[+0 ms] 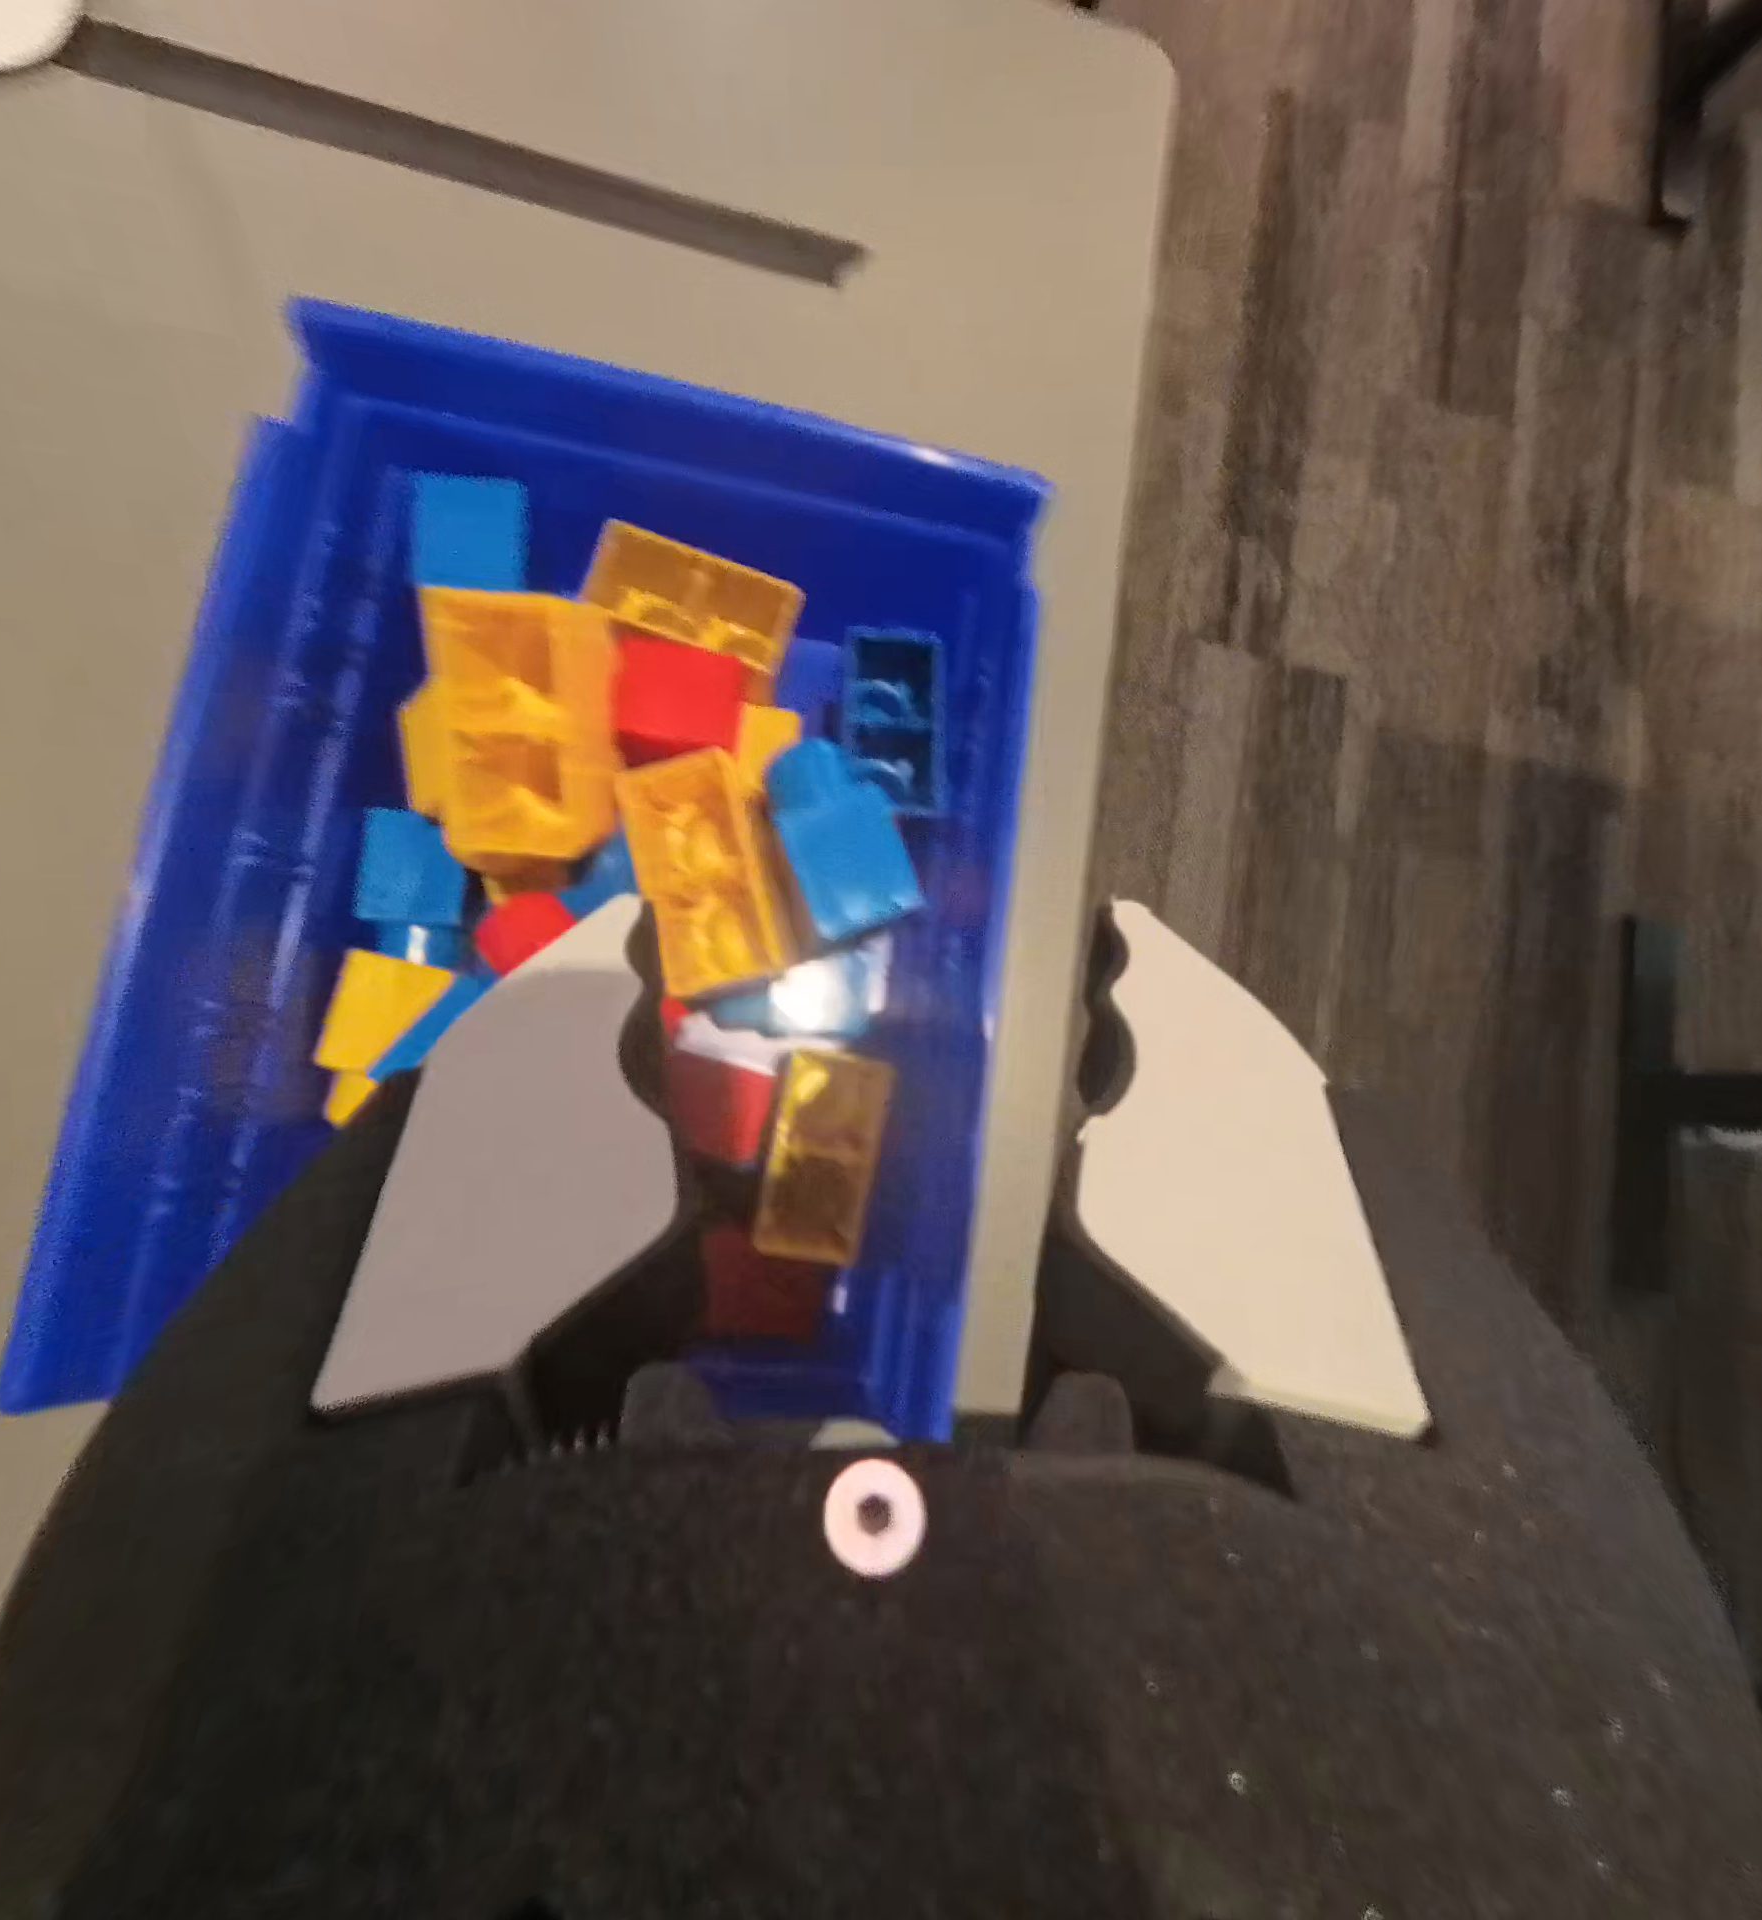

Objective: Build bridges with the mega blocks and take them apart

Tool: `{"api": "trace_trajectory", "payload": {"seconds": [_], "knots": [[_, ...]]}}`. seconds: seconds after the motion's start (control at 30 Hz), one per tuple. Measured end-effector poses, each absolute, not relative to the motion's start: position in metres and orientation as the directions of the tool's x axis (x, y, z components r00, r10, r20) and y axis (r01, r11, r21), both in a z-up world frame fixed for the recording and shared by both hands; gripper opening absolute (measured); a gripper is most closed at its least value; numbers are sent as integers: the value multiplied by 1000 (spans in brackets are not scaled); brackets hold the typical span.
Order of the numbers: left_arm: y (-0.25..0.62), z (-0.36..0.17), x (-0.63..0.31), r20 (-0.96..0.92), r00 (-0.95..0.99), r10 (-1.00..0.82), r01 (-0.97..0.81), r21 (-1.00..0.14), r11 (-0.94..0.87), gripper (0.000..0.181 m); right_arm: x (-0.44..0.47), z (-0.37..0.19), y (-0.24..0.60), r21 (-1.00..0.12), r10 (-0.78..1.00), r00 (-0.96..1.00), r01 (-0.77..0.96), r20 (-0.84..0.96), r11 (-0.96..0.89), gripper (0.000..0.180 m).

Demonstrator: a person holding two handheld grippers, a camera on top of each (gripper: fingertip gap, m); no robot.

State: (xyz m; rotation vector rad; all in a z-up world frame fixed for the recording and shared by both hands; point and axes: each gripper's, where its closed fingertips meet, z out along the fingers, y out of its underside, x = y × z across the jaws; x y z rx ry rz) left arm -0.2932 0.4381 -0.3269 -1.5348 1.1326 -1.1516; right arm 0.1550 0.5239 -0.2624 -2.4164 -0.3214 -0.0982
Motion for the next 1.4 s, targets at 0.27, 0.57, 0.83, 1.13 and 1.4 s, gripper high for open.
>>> {"api": "trace_trajectory", "payload": {"seconds": [0.27, 0.57, 0.83, 1.13, 1.4], "knots": [[438, -332, -291, 173, 156, -972, -176, -964, -200, 88, 197, -311, 489, -427, 100, 995, 77, -30, -901, 72], [436, -318, -299, 227, 167, -960, -112, -962, -247, 87, 189, -363, 483, -211, 33, 992, 6, -125, -977, 26], [387, -271, -351, 250, 250, -936, 7, -967, -256, 75, 187, -369, 477, -152, 75, 994, 62, -82, -986, 4], [322, -267, -392, 345, 322, -882, 88, -938, -334, 69, 131, -369, 479, -252, 216, 973, 189, -83, -949, 4], [295, -261, -409, 345, 368, -863, 80, -937, -341, 69, 45, -369, 482, -275, 320, 943, 286, -86, -918, 5]]}}
